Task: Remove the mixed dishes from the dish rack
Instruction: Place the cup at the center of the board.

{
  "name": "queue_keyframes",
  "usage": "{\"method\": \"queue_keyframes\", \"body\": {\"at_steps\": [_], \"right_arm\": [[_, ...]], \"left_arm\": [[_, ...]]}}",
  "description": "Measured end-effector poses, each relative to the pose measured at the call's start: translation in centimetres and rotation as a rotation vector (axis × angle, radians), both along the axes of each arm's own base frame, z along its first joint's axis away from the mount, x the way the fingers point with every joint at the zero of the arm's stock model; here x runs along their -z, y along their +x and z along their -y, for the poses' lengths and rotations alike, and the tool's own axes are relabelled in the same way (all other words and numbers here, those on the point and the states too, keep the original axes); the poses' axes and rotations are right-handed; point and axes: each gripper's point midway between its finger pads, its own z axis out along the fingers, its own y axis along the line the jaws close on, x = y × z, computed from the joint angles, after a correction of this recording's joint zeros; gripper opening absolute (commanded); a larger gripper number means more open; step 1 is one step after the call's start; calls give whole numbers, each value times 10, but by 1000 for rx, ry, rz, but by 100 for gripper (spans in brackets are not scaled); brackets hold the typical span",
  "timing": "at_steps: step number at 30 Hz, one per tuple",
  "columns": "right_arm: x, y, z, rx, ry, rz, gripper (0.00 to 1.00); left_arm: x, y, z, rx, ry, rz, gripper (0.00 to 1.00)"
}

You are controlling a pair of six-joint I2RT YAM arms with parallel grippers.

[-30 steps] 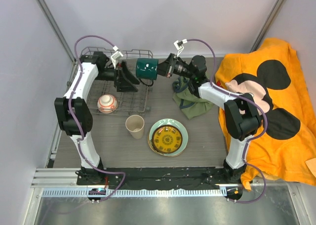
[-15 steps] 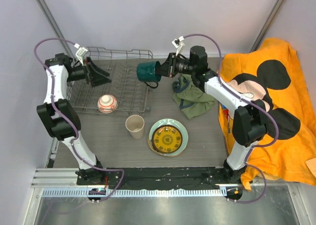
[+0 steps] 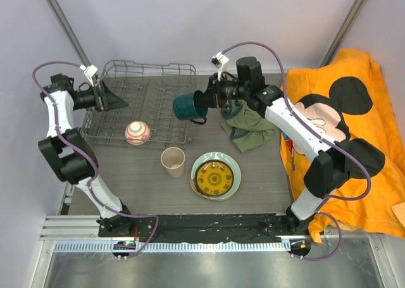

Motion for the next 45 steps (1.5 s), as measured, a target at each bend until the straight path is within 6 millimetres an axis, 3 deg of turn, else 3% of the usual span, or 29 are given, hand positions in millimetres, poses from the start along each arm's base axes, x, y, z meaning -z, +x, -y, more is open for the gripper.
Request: {"method": "queue_keyframes", "body": {"at_steps": [3,7,10,16,23,31,38,45], "right_arm": [[6,-5,-2,-11,-27,0,1],[14,-12,-6,-28,-63,10,1],[23,-18,-8,-37,-119,28,1],[41,-55,-25,-121,-283,101,1],[35,-100,-46,-250,-399,227,1],[42,-130,-42,-331,-538,294,1],[55,-177,-53,-448,-615,343,1],[89,-198,-68,-528,-682,323,1]], "left_arm": [[8,-8,4,-101,48,-110,98],[-21,12,5,-174,91,-72,99],[-28,25,2,-224,138,-45,99],[-14,36,-13,-324,264,-64,100],[-2,40,-32,-385,380,-64,100],[13,37,-40,-396,436,-83,100],[17,36,-42,-396,447,-92,100],[23,32,-42,-382,460,-101,100]]}}
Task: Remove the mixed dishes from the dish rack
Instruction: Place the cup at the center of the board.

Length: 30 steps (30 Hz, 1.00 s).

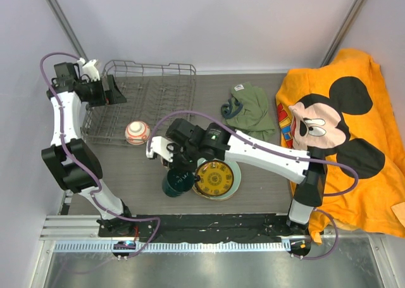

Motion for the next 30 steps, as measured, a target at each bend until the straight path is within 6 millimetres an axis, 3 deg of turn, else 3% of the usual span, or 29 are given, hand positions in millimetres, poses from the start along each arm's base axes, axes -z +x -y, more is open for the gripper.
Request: {"method": "queue_keyframes", "body": {"at_steps": [8,17,30], "right_arm": [[53,-4,-7,-10,-134,-24,1],[73,-10,-11,-21,-187,-13,1],[121,-6,-15,-23,-299,-25,1]], "left_arm": [[9,-4,1,14,6,-18,100],[19,-9,2,19,-1,-43,100],[33,-16,6,41,-16,-72,100]]}}
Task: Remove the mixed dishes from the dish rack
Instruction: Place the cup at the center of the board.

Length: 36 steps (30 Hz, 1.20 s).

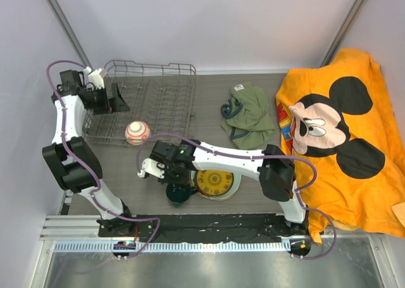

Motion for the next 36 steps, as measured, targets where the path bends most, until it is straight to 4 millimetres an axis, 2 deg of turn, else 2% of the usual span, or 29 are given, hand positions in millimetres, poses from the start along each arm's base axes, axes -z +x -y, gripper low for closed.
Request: {"method": "queue_keyframes", "body": {"at_steps": [11,20,30,36], "right_arm": [[-12,8,-19,-8,46,27,1],[5,9,-21,-15,11,17,1],[2,13,-25,-26,16,32,1],[8,14,-28,-28,6,34,1]], "left_arm": [[2,-1,2,7,-10,-1,100],[4,-1,2,11,-14,-5,100],[9,0,2,16,-14,-14,100],[11,0,2,26,-6,-10,100]]}}
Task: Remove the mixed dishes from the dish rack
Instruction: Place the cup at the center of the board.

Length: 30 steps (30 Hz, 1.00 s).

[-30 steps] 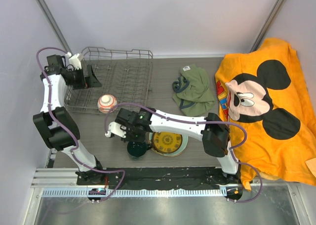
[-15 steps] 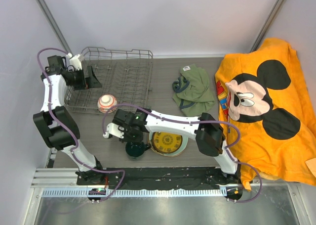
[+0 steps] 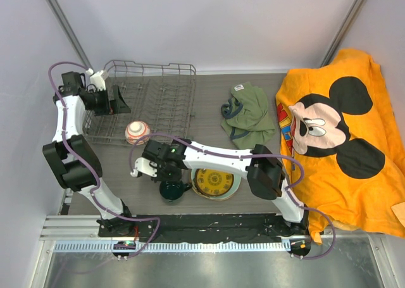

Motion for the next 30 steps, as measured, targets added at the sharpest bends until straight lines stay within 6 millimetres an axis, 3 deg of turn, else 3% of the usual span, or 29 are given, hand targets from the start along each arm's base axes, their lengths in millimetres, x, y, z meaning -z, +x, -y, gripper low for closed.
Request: {"method": "queue_keyframes", "body": {"at_steps": [16,30], "right_arm": [[9,6,0,-10,-27,24,2],[9,7,-3,-10,-24,26,14]], "left_arm": [[6,-2,3,14,-16,-10,100],[10,-3,2,24,-15,-13,100]]}}
